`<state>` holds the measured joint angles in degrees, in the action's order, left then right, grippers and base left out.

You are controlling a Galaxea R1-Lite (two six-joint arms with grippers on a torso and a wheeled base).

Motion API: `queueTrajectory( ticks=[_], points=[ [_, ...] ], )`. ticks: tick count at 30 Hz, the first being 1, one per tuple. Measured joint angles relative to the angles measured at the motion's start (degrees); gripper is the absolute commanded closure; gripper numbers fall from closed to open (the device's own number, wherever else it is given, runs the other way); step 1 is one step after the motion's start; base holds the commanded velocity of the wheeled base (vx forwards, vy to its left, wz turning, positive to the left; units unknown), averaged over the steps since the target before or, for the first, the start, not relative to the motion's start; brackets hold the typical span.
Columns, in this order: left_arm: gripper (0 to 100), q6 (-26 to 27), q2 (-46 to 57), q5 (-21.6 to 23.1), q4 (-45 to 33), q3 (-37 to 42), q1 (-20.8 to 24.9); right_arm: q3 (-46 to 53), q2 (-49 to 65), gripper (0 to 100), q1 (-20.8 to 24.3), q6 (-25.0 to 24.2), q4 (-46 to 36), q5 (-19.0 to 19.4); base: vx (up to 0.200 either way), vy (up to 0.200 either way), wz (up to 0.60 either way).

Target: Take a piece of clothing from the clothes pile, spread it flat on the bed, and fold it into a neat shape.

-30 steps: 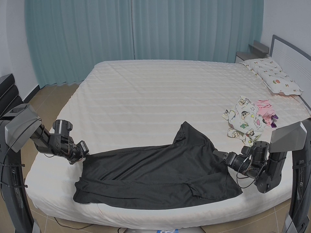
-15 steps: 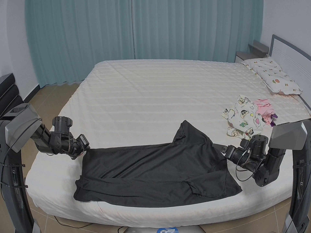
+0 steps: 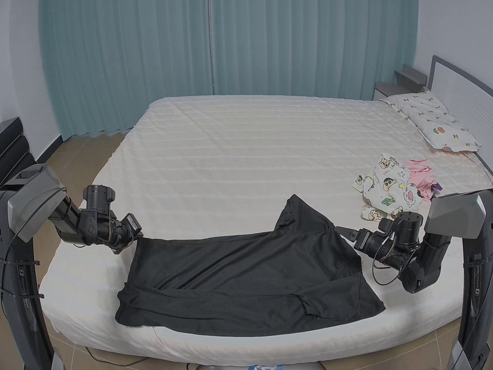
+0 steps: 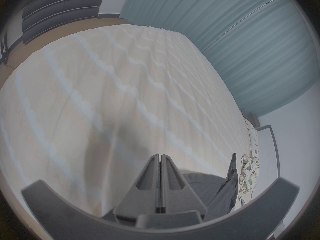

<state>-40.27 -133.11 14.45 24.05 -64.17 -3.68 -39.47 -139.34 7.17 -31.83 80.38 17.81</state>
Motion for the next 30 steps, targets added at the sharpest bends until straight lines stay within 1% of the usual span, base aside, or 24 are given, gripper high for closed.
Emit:
queueTrajectory(
  ticks=[8,14,18,22,29,30],
  points=[
    [100,-0.24,0.15,-0.09,0.0,0.34,-0.22,-7.3,-2.41,0,0.85,3.17,-6.49,-0.02,0.0,0.0,0.0],
    [100,-1.8,0.3,-0.11,0.04,0.54,-0.39,-14.3,-5.03,0,1.54,6.22,-12.64,0.0,0.0,0.0,0.0],
    [100,-2.23,0.48,-0.11,0.02,0.65,-0.5,-18.47,-6.45,0,1.69,6.74,-14.62,-0.05,0.0,0.0,0.0],
    [100,-2.34,0.59,-0.11,0.02,1.02,-0.54,-22.15,-7.46,0,1.87,6.9,-18.47,0.0,0.0,0.0,0.0],
    [100,-2.35,0.67,-0.11,0.0,1.5,-0.65,-26.12,-9.2,0,2.54,6.96,-20.09,0.0,0.0,0.0,0.0],
    [100,-2.34,0.69,-0.11,-0.05,1.57,-0.72,-26.56,-9.48,100,2.56,6.96,-20.42,0.0,0.0,0.0,0.0]
  ],
)
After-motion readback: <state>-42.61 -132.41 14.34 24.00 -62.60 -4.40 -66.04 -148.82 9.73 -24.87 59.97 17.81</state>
